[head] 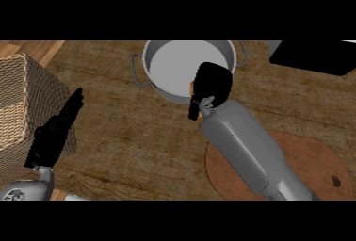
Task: Pick the croissant from the cutting board and place it in the pot
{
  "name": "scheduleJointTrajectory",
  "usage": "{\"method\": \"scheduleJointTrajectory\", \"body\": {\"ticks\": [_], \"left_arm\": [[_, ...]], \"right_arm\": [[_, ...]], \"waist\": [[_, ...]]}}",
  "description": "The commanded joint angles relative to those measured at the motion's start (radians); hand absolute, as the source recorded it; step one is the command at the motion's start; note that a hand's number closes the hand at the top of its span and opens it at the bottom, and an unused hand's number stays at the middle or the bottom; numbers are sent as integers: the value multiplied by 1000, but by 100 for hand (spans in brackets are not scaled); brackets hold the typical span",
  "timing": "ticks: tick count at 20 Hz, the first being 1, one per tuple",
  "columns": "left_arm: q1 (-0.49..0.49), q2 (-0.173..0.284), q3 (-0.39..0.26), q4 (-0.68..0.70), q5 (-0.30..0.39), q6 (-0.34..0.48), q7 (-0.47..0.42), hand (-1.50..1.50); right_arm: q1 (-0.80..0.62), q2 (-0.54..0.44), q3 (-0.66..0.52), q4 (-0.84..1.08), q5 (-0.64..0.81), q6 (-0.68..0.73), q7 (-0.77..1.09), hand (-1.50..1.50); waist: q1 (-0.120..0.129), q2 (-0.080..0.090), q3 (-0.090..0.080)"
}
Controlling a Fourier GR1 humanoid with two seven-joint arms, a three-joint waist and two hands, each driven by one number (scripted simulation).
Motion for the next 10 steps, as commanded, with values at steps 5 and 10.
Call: {"method": "scheduleJointTrajectory", "body": {"ticks": [5, 10], "left_arm": [[-38, 3, -11, 30, -14, -7, 10, 0], [-53, -4, -5, 46, -10, -2, 19, 0]], "right_arm": [[-300, 11, 74, 136, 238, -100, 273, 150], [-407, 11, 53, 189, 298, -190, 334, 150]], "waist": [[3, -12, -6], [-4, -4, -1]]}}
